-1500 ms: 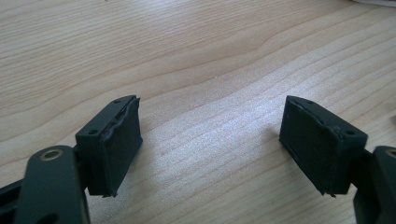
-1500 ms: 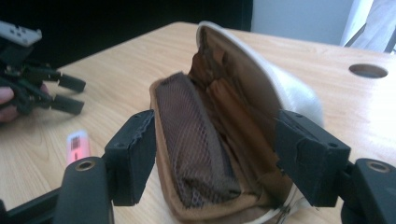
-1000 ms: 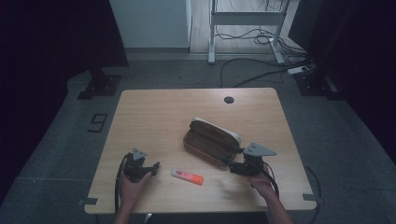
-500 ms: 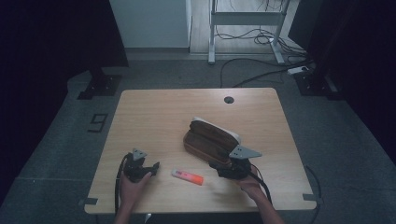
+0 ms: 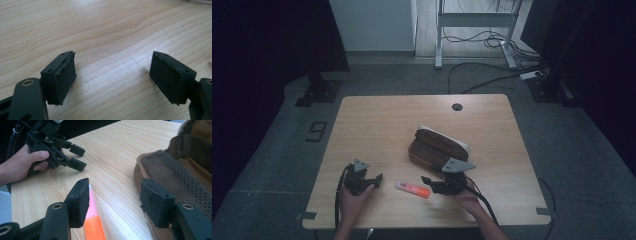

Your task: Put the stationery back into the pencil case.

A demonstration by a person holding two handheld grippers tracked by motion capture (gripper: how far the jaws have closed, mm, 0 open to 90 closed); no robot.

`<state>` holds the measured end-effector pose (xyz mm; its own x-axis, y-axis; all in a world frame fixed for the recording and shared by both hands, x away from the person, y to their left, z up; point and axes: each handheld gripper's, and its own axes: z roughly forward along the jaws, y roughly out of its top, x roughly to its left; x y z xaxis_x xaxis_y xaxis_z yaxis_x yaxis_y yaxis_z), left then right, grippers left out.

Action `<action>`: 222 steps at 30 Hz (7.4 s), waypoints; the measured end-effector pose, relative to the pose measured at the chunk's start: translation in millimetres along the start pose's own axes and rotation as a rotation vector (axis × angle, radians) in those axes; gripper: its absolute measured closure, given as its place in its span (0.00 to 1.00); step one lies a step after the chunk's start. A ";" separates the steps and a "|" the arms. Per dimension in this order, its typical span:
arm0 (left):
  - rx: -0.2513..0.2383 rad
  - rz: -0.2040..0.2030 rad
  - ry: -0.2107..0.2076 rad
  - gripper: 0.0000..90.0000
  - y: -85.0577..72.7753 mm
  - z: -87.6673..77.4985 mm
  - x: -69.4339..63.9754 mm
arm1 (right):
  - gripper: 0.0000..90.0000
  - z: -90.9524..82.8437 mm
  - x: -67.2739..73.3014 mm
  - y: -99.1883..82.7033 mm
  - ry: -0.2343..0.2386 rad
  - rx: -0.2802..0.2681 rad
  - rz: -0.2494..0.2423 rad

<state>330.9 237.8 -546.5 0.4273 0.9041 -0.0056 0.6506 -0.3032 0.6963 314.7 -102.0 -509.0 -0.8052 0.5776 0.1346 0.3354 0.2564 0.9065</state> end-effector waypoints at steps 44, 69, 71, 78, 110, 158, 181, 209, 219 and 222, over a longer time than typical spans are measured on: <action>0.000 0.000 0.000 0.23 0.0 0.0 0.0 | 0.59 48.0 22.6 -28.5 0.066 0.216 -0.066; 0.000 0.000 0.000 0.23 0.0 0.0 0.1 | 0.73 48.6 24.9 -29.1 0.078 0.262 -0.104; 0.000 0.001 0.001 0.23 0.0 0.0 0.1 | 0.73 47.8 24.2 -28.4 0.080 0.253 -0.096; 0.000 0.000 0.000 0.23 0.0 0.0 0.1 | 0.73 41.9 23.2 -23.7 0.081 0.218 -0.080; 0.000 0.000 0.000 0.23 0.0 0.0 0.0 | 0.73 9.2 9.3 2.2 0.043 0.100 -0.062; 0.000 0.000 0.000 0.23 0.0 0.0 0.0 | 0.73 -21.3 -25.7 55.7 -0.034 0.035 -0.091; 0.001 0.001 0.000 0.23 0.0 -0.1 0.0 | 0.73 -22.9 -56.0 66.7 -0.069 0.045 -0.075; 0.001 0.001 0.001 0.23 0.0 -0.1 0.0 | 0.73 -20.1 -83.5 72.0 -0.094 0.079 -0.081; 0.001 0.000 0.000 0.23 0.0 -0.1 0.0 | 0.72 -16.5 -87.4 68.3 -0.104 0.100 -0.122; 0.000 -0.001 0.000 0.23 0.0 0.0 -0.1 | 0.72 -14.0 -87.1 65.0 -0.120 0.125 -0.143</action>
<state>330.8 237.7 -546.5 0.4261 0.9047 -0.0064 0.6510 -0.3017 0.6966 399.8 -146.5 -456.1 -0.7872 0.6149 -0.0473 0.2861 0.4321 0.8552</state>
